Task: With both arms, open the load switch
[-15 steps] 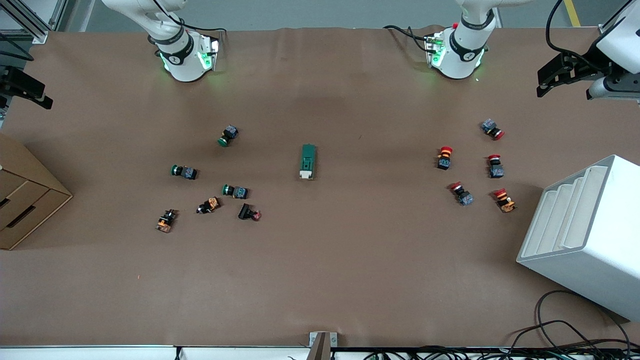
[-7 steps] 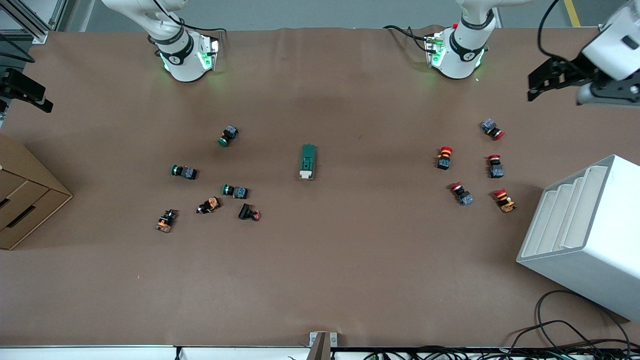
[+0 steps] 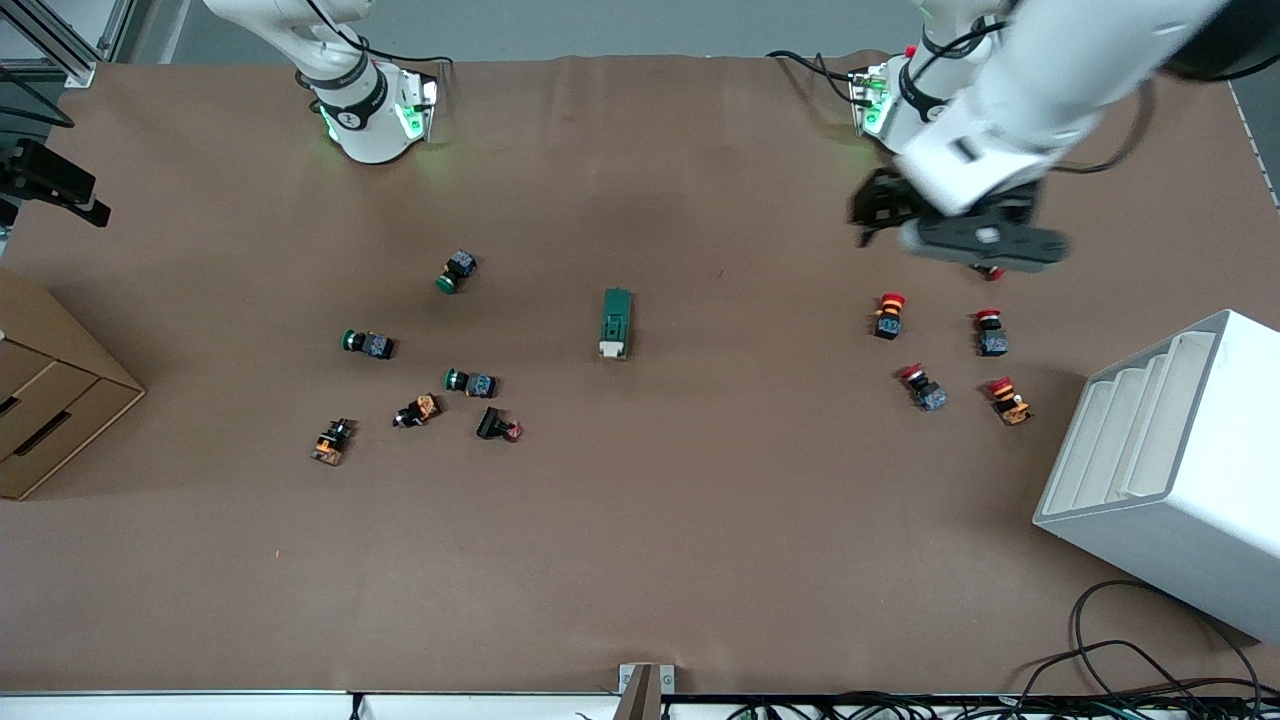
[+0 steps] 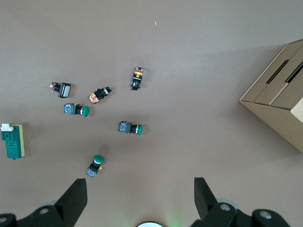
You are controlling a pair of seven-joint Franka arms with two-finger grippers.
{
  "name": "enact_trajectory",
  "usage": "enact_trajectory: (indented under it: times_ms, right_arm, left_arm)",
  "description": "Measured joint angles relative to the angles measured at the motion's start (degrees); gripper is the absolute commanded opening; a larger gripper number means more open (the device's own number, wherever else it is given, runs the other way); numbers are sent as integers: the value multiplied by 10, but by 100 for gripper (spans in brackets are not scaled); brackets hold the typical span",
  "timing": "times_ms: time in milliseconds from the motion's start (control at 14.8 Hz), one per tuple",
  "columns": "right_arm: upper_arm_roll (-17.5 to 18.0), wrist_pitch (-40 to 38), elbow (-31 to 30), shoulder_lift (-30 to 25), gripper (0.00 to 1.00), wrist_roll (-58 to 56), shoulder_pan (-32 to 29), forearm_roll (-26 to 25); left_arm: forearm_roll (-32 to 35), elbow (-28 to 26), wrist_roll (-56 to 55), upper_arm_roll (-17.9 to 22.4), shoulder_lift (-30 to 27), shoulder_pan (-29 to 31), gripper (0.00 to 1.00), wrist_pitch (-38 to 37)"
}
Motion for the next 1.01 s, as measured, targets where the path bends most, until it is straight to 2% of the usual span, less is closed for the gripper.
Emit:
enact_trajectory:
  times_ms: [135,473,676,1014]
  right_arm:
    - [5,0,0,1,100,25,4,1]
    - [10,-1,-2,6,100,159,47,1]
    - [12,4,-6,29,100,268,87,1]
    - [14,27,-9,93,100,417,125,1]
  left_arm:
    - [16,-24,-87,-23,26,-29,100,65]
    - [116,-87,-286,-27,87,-140,100,189]
    - [200,-93,-411,-27,134,-195,100,235]
    - [364,-95,-604,-27,228,-273,99,268]
